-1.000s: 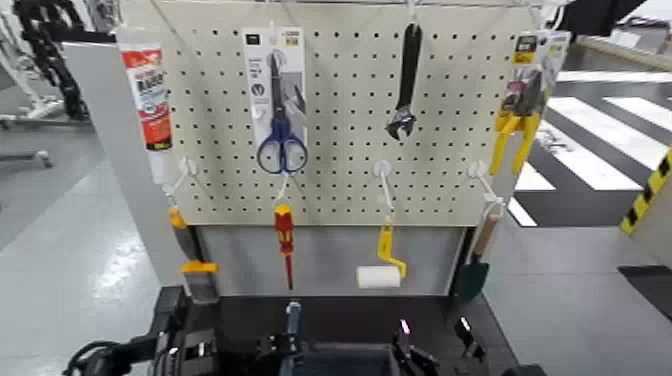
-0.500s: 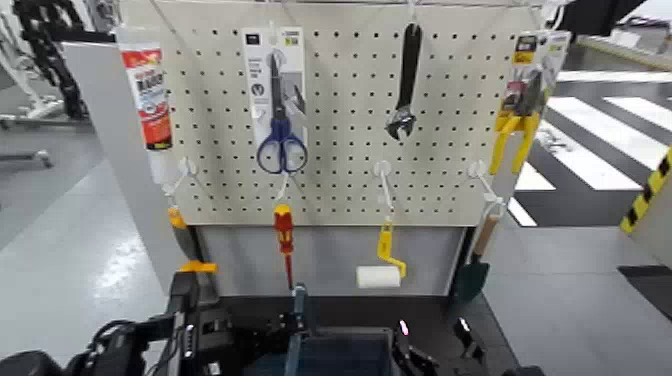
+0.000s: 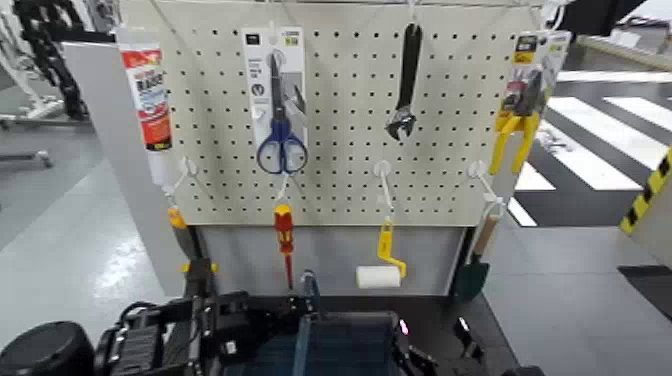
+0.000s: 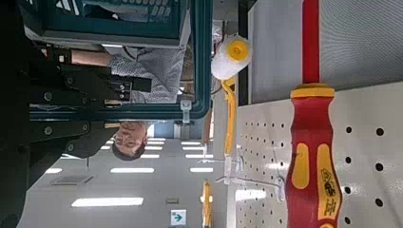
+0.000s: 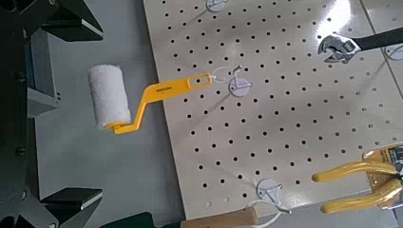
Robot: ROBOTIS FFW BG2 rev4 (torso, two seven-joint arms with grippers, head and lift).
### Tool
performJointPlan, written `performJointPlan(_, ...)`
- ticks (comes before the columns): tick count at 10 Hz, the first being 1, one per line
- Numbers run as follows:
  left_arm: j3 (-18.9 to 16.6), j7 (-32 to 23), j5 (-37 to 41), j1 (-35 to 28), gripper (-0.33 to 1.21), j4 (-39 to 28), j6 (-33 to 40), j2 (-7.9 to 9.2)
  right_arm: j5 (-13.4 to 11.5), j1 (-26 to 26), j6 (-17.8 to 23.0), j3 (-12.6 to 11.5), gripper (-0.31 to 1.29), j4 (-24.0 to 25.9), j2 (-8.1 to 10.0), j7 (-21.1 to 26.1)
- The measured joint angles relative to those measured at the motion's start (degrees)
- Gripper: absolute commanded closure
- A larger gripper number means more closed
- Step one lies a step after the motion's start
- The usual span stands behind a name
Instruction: Place the crate on the table.
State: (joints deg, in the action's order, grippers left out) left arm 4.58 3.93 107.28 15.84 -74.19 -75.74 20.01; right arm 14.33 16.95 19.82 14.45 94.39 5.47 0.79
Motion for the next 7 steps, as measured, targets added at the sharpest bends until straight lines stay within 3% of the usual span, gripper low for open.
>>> performJointPlan(3, 4.2, 9.1, -8.4, 3.6, 1.18, 2.9, 2.6, -0.22, 0.2, -0.2, 0.4, 0.2, 0.14, -0.4, 0.1, 0.0)
performJointPlan(7, 7.5, 14.5, -13.1, 6.2, 1.18, 6.3, 5.7, -0.78, 0.6, -0.5, 0.7, 0.6, 0.14, -0.7, 0.31, 0.0)
